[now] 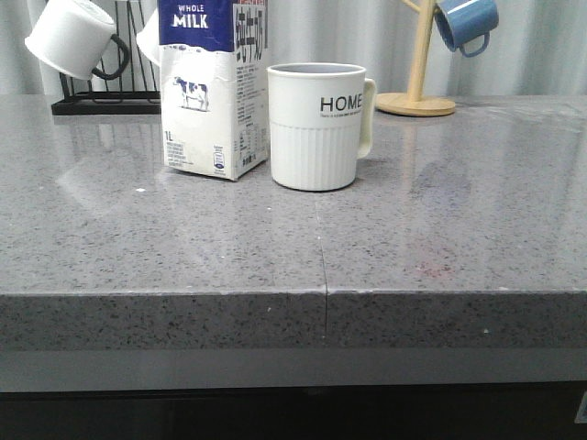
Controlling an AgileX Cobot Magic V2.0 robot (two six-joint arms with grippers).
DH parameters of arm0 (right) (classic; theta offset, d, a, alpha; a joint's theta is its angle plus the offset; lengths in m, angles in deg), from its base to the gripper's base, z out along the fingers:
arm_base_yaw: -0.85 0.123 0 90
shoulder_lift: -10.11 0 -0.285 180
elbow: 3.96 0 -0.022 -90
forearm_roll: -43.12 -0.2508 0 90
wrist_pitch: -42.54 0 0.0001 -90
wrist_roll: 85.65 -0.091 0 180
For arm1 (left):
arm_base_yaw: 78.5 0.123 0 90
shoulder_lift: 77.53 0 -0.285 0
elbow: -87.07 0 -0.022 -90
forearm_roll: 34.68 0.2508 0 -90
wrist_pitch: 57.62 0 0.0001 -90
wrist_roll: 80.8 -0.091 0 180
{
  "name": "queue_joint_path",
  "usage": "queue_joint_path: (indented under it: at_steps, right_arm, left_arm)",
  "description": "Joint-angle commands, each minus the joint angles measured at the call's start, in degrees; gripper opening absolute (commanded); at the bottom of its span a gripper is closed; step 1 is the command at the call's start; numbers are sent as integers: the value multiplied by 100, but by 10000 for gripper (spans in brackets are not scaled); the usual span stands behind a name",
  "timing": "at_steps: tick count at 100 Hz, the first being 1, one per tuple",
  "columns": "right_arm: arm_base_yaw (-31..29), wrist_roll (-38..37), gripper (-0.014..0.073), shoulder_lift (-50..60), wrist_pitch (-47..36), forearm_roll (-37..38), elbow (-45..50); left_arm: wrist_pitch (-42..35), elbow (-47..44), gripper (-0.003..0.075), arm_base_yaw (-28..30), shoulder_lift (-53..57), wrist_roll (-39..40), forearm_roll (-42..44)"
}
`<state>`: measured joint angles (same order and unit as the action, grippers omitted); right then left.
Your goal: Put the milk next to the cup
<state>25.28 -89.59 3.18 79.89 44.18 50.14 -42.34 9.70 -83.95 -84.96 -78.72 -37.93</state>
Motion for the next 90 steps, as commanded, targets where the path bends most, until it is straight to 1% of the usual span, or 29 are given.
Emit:
queue_joint_path:
  at_steps: [1,5,18,90]
  right_arm:
    - [-4,4,48,-31,-412,-17,-151]
    - [-4,4,48,-31,-422,-17,-151]
    - [-4,4,48,-31,-415,-17,-151]
    - [-4,4,48,-31,-415,-17,-151]
  left_arm:
    - [-887,-261,-21,7,186,-208,-142]
    - [-652,-204,-21,7,186,-322,-142]
    - [-856,-240,-21,7,186,-671,-142]
    - [-872,-240,-21,7,186,-672,-142]
